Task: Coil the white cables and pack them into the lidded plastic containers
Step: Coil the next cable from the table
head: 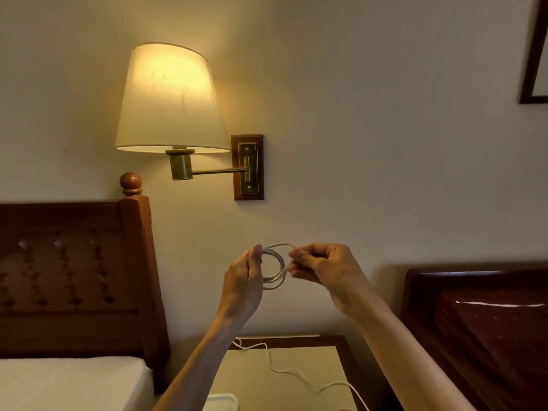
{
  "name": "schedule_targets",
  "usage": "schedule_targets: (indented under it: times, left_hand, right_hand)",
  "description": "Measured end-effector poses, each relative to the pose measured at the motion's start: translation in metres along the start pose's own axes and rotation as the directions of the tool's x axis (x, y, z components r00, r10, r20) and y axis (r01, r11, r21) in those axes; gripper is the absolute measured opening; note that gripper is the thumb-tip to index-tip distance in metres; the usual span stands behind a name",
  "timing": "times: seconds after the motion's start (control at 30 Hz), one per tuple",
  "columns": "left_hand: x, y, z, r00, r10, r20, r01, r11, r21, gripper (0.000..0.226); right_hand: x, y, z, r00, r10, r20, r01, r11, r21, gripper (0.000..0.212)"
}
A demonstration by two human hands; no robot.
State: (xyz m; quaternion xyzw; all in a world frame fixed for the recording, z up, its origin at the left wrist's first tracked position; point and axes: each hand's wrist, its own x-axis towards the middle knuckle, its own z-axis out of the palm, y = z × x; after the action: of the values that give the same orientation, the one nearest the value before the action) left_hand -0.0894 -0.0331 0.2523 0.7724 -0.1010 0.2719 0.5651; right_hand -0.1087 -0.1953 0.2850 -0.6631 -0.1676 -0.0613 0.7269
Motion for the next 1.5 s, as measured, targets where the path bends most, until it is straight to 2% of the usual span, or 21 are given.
schedule_targets:
  times: [0.07,0.1,0.17,0.23,0.27,0.3,0.4,0.43,0.5,0.6,0.73,0.8,0.87,1.0,1.07,1.13,1.23,1.33,1.4,1.5]
  left_hand:
    - [-0.001,0.003,0.002,0.999,-0.032,0.000,0.032,0.998,-0.053,0.040]
    - [-0.002,0.005,0.003,0.998,-0.058,0.001,0.058,0.994,-0.088,0.043]
    - [-0.002,0.009,0.002,0.993,-0.118,0.011,0.118,0.978,-0.171,0.044]
    - [-0.004,0.015,0.002,0.985,-0.168,0.040,0.173,0.951,-0.257,0.044]
    - [-0.006,0.017,0.001,0.980,-0.187,0.063,0.197,0.938,-0.287,0.044]
    - [-0.007,0.019,0.001,0.977,-0.197,0.086,0.214,0.929,-0.301,0.044]
    - [-0.011,0.021,0.001,0.969,-0.208,0.131,0.240,0.912,-0.332,0.045]
    - [-0.011,0.022,0.001,0.968,-0.208,0.139,0.244,0.906,-0.345,0.045]
    - [-0.010,0.024,0.000,0.968,-0.199,0.152,0.241,0.905,-0.350,0.045]
    - [-0.007,0.027,-0.002,0.970,-0.190,0.153,0.233,0.906,-0.353,0.044]
    - [-0.001,0.025,-0.009,0.970,-0.206,0.133,0.241,0.903,-0.357,0.043]
    - [0.000,0.023,-0.011,0.966,-0.220,0.136,0.256,0.890,-0.378,0.043]
    - [-0.001,0.024,-0.012,0.960,-0.234,0.157,0.278,0.873,-0.401,0.042]
    - [-0.001,0.029,-0.017,0.940,-0.250,0.233,0.339,0.768,-0.543,0.037]
    - [0.000,0.027,-0.016,0.931,-0.264,0.251,0.362,0.747,-0.558,0.036]
    - [-0.002,0.022,-0.011,0.925,-0.300,0.234,0.380,0.747,-0.545,0.037]
    - [-0.002,0.013,-0.001,0.922,-0.335,0.196,0.386,0.752,-0.534,0.038]
    - [-0.007,0.007,0.002,0.920,-0.349,0.179,0.389,0.757,-0.525,0.040]
    - [-0.012,-0.002,-0.001,0.917,-0.337,0.215,0.400,0.754,-0.521,0.041]
    - [-0.020,-0.030,-0.013,0.899,-0.346,0.270,0.433,0.799,-0.418,0.047]
  right_hand:
    - [-0.001,0.005,0.009,0.999,-0.034,-0.040,0.038,0.991,0.126,0.014]
    - [-0.002,0.011,0.014,0.993,-0.092,-0.071,0.098,0.991,0.092,0.012]
    - [-0.002,0.027,0.021,0.947,-0.290,-0.139,0.271,0.953,-0.137,0.010]
    - [0.001,0.042,0.021,0.844,-0.514,-0.152,0.414,0.805,-0.426,0.014]
    - [0.003,0.047,0.021,0.794,-0.591,-0.145,0.438,0.720,-0.538,0.017]
    - [0.004,0.050,0.020,0.760,-0.636,-0.136,0.452,0.667,-0.593,0.017]
    - [0.008,0.051,0.019,0.703,-0.699,-0.130,0.516,0.628,-0.583,0.015]
    - [0.009,0.050,0.019,0.700,-0.699,-0.144,0.520,0.638,-0.569,0.023]
    - [0.011,0.048,0.017,0.752,-0.642,-0.148,0.512,0.711,-0.482,0.034]
    - [0.014,0.044,0.014,0.849,-0.527,-0.049,0.490,0.817,-0.304,0.025]
    - [0.011,0.029,0.002,0.911,-0.386,0.142,0.405,0.904,-0.138,0.013]
    - [0.010,0.023,-0.007,0.911,-0.308,0.274,0.351,0.928,-0.125,0.013]
    - [0.011,0.019,-0.013,0.912,-0.270,0.309,0.331,0.928,-0.168,0.017]
    - [0.008,0.033,-0.020,0.945,-0.212,0.250,0.251,0.958,-0.136,0.017]
    - [0.006,0.044,-0.026,0.956,-0.173,0.236,0.202,0.974,-0.105,0.016]
    - [0.003,0.048,-0.029,0.962,-0.137,0.238,0.166,0.980,-0.106,0.015]
    - [-0.001,0.051,-0.020,0.976,-0.087,0.202,0.104,0.992,-0.076,0.026]
    - [-0.005,0.056,-0.002,0.996,-0.067,0.055,0.072,0.993,-0.089,0.037]
    - [-0.005,0.061,0.006,0.995,-0.083,-0.051,0.079,0.994,-0.072,0.031]
    - [-0.004,0.077,0.010,0.990,-0.092,-0.106,0.081,0.992,-0.100,0.016]
